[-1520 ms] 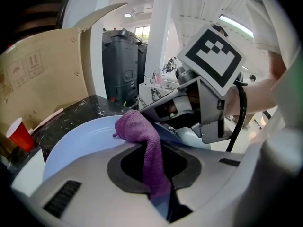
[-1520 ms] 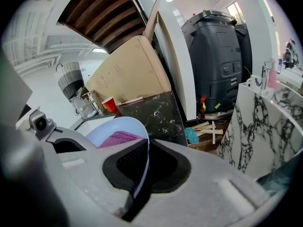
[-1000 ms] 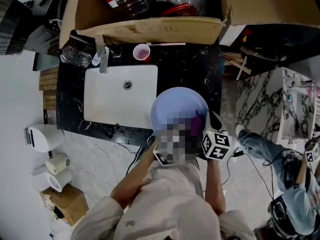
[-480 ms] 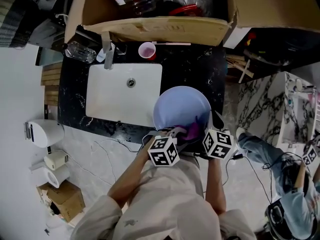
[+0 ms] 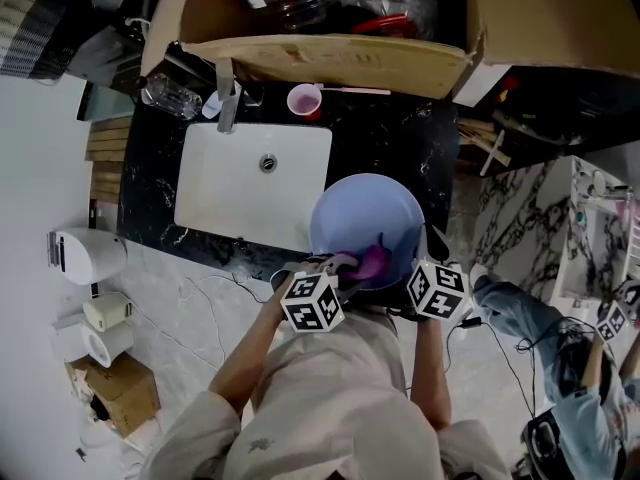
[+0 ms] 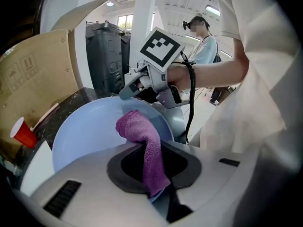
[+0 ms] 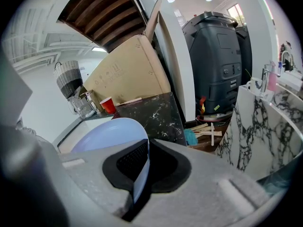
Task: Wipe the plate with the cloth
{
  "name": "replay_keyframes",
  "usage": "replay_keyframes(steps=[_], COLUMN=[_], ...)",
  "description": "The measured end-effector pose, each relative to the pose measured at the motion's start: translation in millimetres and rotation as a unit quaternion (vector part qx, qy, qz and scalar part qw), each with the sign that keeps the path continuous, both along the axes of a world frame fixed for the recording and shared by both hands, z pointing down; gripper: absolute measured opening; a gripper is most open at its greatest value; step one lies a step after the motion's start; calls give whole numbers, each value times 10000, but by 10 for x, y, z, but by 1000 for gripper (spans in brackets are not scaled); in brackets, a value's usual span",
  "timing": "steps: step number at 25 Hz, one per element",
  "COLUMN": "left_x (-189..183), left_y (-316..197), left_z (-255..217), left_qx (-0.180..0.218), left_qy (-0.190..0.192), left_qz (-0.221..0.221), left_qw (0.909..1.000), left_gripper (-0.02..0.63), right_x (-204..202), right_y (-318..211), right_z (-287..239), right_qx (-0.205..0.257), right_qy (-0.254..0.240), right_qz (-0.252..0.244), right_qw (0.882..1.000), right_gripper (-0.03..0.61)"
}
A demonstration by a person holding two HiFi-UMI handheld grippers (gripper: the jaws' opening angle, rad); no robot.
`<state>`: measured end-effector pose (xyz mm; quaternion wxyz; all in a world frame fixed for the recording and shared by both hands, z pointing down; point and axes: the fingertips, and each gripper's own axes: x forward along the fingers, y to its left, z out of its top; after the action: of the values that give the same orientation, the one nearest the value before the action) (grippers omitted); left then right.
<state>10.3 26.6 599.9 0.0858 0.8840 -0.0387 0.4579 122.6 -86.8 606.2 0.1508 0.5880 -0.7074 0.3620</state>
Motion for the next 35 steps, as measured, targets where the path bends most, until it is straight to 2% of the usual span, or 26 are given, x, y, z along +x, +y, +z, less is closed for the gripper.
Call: replay_keyframes(steps=[15, 35], left_x=[-374, -711], left_y=[-264, -766], left_z=[-27, -84], left_qx=[252, 549], left_qy=[-56, 303], left_qz=[-497, -552], left_qw=[9984, 9965], left_gripper=[58, 58], right_x=[-6, -41], right_y=[0, 23], right_z=[-3, -2], right_qx=[28, 174], right_qy=[-16, 53], right_qz=[-133, -203], right_qw=[9999, 9996], right_gripper=[18, 18])
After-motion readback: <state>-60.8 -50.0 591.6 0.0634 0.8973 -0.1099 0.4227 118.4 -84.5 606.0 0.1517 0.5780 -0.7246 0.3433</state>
